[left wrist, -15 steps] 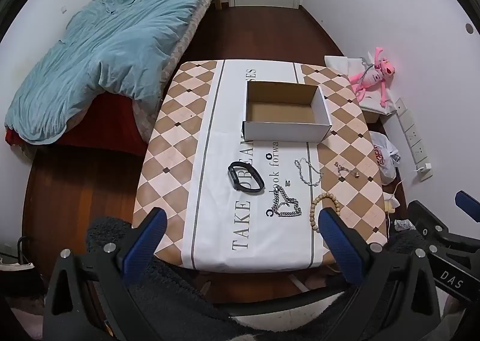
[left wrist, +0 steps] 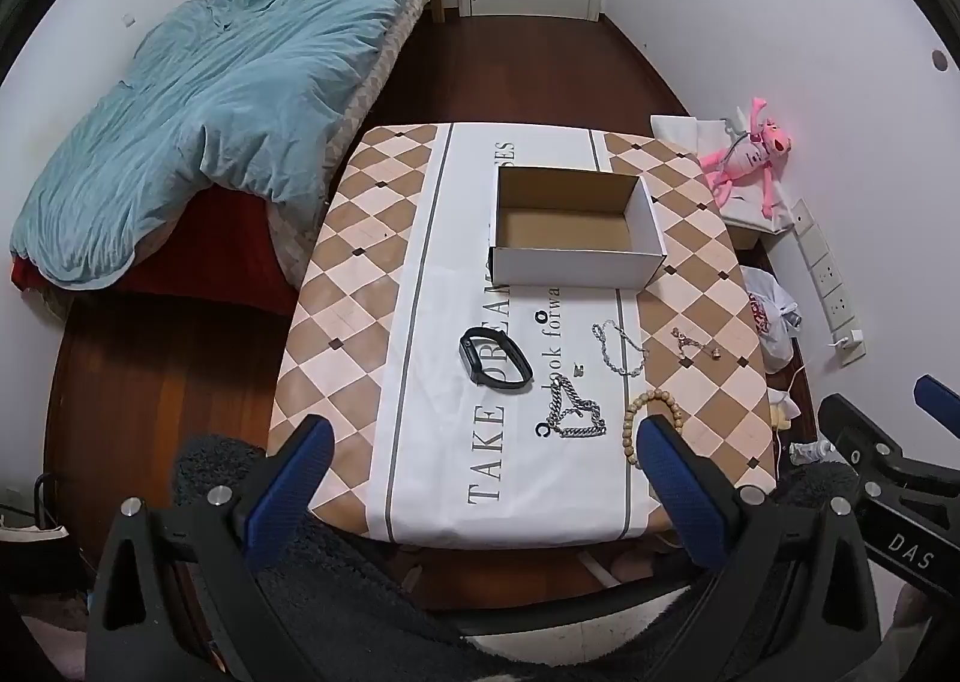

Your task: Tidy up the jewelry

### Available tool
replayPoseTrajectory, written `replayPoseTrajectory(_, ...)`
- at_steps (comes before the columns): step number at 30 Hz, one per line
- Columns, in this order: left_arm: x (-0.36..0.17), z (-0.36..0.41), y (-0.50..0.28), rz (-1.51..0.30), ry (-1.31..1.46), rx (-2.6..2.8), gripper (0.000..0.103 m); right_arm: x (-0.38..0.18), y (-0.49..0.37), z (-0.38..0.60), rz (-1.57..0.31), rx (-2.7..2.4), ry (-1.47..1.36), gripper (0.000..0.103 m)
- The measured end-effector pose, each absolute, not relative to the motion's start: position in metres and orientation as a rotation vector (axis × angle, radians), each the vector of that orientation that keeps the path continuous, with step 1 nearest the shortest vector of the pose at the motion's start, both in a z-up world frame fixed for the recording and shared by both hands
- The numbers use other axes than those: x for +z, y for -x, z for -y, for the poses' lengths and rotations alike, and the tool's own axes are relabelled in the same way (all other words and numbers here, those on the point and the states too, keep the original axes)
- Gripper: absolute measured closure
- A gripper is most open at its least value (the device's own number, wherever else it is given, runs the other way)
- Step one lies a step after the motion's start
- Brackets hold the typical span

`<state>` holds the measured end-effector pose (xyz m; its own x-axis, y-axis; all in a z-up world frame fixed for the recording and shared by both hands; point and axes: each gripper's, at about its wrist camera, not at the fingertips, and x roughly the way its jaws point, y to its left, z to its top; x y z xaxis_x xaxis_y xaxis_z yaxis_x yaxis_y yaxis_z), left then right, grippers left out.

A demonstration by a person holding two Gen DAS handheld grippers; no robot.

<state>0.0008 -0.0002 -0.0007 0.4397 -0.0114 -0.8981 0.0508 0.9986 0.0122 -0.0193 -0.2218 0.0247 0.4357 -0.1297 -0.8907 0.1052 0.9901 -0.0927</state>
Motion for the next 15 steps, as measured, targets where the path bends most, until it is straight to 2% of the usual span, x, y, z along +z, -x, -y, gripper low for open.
replayPoseTrajectory(15,0.010,0.002,-0.005,-1.088,-0.042,-0.044,0.000,0.032,0.013,0.223,-1.102,-0.149,0.025,0.000)
